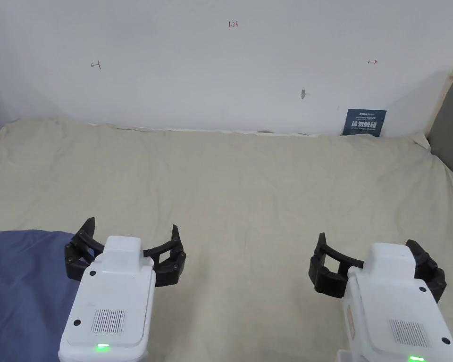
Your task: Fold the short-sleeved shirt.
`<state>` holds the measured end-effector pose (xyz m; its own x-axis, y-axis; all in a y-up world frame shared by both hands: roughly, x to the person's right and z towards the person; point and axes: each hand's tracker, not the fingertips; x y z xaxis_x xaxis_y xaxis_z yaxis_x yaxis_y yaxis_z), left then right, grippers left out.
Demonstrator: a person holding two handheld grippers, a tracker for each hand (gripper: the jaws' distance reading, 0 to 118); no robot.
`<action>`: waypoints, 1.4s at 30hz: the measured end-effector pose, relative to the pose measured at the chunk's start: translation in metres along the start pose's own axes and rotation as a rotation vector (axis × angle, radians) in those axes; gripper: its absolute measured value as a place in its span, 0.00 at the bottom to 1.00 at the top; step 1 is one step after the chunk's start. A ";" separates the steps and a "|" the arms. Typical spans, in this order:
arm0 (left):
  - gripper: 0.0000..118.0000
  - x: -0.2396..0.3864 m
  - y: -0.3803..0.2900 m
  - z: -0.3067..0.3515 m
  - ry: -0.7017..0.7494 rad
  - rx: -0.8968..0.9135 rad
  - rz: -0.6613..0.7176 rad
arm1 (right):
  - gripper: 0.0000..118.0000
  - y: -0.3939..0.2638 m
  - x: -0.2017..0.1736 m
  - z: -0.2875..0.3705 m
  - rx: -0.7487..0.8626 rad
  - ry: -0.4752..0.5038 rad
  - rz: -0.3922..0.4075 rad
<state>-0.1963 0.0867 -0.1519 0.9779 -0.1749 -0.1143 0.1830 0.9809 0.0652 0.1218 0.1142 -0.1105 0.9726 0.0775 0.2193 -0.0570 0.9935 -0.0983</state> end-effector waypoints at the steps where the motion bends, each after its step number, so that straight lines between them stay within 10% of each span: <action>1: 1.00 0.000 0.000 0.000 -0.006 -0.004 0.005 | 1.00 0.001 -0.002 0.001 -0.001 0.000 0.003; 39: 1.00 -0.008 0.006 0.000 -0.003 -0.005 0.055 | 1.00 0.007 -0.005 0.008 0.006 0.022 0.024; 42: 0.66 -0.008 0.007 0.002 -0.029 -0.013 0.074 | 0.74 0.007 -0.005 0.009 -0.004 0.014 0.029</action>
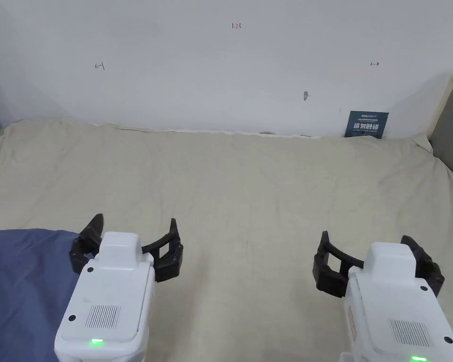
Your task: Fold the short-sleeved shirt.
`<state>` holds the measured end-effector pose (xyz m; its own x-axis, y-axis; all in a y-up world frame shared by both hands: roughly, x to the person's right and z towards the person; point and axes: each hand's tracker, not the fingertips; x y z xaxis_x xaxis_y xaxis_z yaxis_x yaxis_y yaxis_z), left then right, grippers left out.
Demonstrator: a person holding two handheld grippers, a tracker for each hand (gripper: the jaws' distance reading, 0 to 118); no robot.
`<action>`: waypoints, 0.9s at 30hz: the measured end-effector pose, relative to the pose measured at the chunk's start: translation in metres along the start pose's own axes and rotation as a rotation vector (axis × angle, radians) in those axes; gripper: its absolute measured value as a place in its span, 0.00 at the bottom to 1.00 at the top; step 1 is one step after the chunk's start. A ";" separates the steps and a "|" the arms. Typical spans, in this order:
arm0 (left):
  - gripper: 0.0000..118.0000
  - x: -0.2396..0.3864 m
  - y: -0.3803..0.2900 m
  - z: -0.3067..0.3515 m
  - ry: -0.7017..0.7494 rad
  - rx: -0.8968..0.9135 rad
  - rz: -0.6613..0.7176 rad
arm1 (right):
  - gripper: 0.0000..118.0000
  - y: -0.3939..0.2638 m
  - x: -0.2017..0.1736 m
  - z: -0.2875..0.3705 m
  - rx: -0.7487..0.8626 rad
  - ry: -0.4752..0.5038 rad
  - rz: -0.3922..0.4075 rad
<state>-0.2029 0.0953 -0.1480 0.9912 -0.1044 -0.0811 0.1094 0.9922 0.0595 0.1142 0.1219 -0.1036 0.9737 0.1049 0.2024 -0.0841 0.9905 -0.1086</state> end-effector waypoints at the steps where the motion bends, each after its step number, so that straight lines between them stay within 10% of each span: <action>1: 0.38 0.000 0.001 0.001 -0.018 -0.003 0.018 | 0.55 0.000 0.000 0.001 0.001 0.000 -0.003; 2: 0.04 0.000 0.001 0.002 -0.028 -0.009 0.034 | 0.20 0.000 0.001 0.002 0.001 -0.001 -0.007; 3: 0.01 0.001 0.002 0.001 -0.021 -0.015 0.039 | 0.02 0.001 0.001 0.002 -0.004 -0.006 -0.008; 16: 0.00 -0.016 -0.003 0.000 0.031 -0.064 0.080 | 0.01 0.005 -0.005 -0.009 -0.023 0.018 -0.013; 27: 0.00 -0.138 -0.008 0.030 0.311 -0.092 0.048 | 0.01 0.022 -0.119 -0.026 0.012 0.311 0.006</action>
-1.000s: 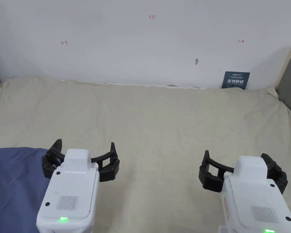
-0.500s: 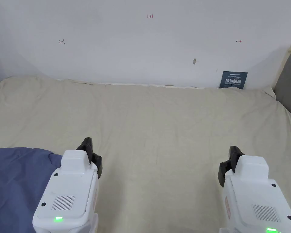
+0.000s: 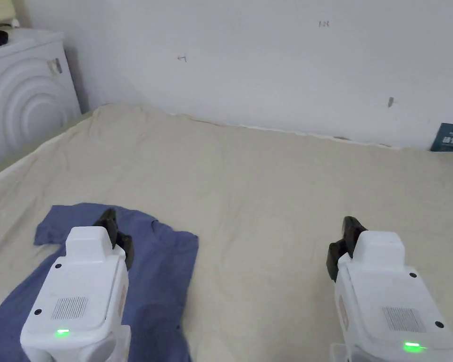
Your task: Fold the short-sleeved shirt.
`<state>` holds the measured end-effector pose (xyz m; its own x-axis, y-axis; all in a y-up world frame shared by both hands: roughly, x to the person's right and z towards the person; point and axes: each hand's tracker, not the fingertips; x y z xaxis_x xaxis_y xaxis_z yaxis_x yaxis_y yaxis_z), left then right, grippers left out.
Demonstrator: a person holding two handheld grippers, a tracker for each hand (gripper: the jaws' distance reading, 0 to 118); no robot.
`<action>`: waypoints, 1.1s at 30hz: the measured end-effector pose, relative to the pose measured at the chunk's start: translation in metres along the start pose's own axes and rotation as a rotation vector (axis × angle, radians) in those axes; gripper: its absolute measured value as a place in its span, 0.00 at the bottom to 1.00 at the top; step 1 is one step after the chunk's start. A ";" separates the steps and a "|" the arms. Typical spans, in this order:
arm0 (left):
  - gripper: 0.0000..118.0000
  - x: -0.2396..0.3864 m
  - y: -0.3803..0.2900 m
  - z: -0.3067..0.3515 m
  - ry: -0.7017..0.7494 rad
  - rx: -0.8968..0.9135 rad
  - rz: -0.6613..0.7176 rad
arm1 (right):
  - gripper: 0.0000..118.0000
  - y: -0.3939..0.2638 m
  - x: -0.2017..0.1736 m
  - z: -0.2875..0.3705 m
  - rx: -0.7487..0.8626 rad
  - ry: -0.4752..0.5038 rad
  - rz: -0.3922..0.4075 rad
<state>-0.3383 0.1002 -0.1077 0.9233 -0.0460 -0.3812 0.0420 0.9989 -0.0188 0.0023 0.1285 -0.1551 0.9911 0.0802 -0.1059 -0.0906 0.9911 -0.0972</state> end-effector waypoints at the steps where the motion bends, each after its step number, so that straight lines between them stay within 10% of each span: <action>1: 0.00 -0.014 0.000 0.001 0.026 -0.002 -0.003 | 0.01 0.001 -0.012 -0.004 0.001 0.031 0.004; 14: 0.00 -0.121 -0.005 0.017 0.227 -0.067 -0.040 | 0.01 0.001 -0.115 -0.022 0.002 0.259 0.026; 24: 0.03 -0.113 -0.031 -0.061 0.001 -0.477 0.080 | 0.01 -0.009 -0.104 -0.030 -0.030 0.233 0.044; 26: 0.22 -0.106 -0.045 -0.087 -0.046 -0.589 0.117 | 0.01 -0.012 -0.096 -0.034 -0.043 0.212 0.048; 29: 0.94 -0.093 -0.070 -0.124 -0.063 -0.734 0.120 | 0.01 -0.019 -0.086 -0.041 -0.067 0.179 0.052; 33: 0.95 -0.074 -0.103 -0.157 -0.046 -0.823 0.080 | 0.01 -0.028 -0.072 -0.049 -0.096 0.136 0.061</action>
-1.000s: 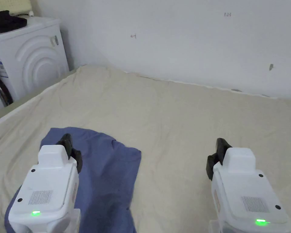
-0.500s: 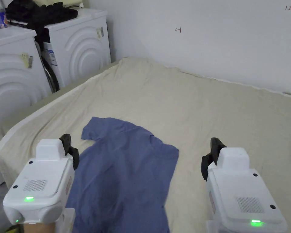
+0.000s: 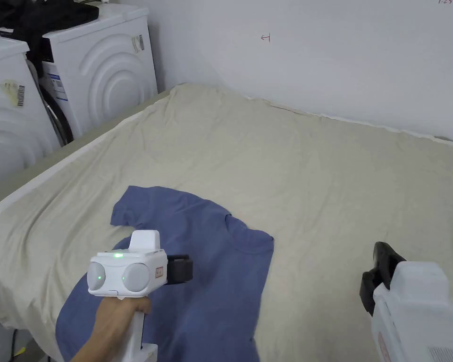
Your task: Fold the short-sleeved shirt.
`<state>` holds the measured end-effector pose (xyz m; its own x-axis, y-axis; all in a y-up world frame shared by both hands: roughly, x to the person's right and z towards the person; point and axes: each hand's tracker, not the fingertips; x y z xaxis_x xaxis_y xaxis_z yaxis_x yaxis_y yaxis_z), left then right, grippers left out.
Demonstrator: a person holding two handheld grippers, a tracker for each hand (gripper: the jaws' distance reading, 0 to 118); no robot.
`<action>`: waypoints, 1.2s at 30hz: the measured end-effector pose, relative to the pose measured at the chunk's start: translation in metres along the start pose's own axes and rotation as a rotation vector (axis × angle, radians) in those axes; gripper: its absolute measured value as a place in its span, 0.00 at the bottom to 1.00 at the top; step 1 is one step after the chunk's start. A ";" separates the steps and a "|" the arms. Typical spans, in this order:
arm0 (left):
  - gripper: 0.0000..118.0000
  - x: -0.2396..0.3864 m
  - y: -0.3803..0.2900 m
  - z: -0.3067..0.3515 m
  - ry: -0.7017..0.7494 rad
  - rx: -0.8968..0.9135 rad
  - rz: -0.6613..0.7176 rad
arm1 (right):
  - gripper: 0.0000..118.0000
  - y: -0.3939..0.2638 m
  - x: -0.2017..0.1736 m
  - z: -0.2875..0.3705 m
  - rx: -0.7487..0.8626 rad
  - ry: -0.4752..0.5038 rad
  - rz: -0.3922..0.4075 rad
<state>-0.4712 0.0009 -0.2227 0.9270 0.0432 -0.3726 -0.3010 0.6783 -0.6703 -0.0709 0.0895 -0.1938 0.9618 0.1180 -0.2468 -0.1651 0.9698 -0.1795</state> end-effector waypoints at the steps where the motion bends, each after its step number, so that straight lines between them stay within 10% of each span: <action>1: 0.95 0.004 -0.002 -0.014 0.015 -0.038 0.005 | 0.01 -0.003 0.004 -0.002 -0.007 -0.011 -0.001; 11: 0.74 0.026 -0.022 -0.079 0.065 -0.161 0.044 | 0.02 -0.026 0.028 -0.018 -0.099 -0.063 0.001; 13: 0.55 0.030 -0.020 -0.070 0.008 -0.147 0.037 | 0.02 -0.028 0.032 -0.017 -0.107 -0.067 -0.004; 16: 0.00 0.036 -0.017 -0.065 0.048 -0.131 -0.007 | 0.02 -0.028 0.036 -0.014 -0.111 -0.067 -0.016; 26: 0.00 0.029 0.026 0.059 -0.221 0.112 0.167 | 0.02 -0.015 0.064 0.023 -0.042 -0.090 -0.066; 36: 0.00 0.154 0.118 0.188 -0.519 0.356 -0.005 | 0.02 -0.005 0.112 0.074 0.047 -0.169 -0.105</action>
<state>-0.3220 0.2253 -0.2381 0.9430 0.3291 0.0504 -0.2861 0.8784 -0.3829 0.0538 0.1140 -0.1498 0.9968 0.0457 -0.0650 -0.0550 0.9872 -0.1498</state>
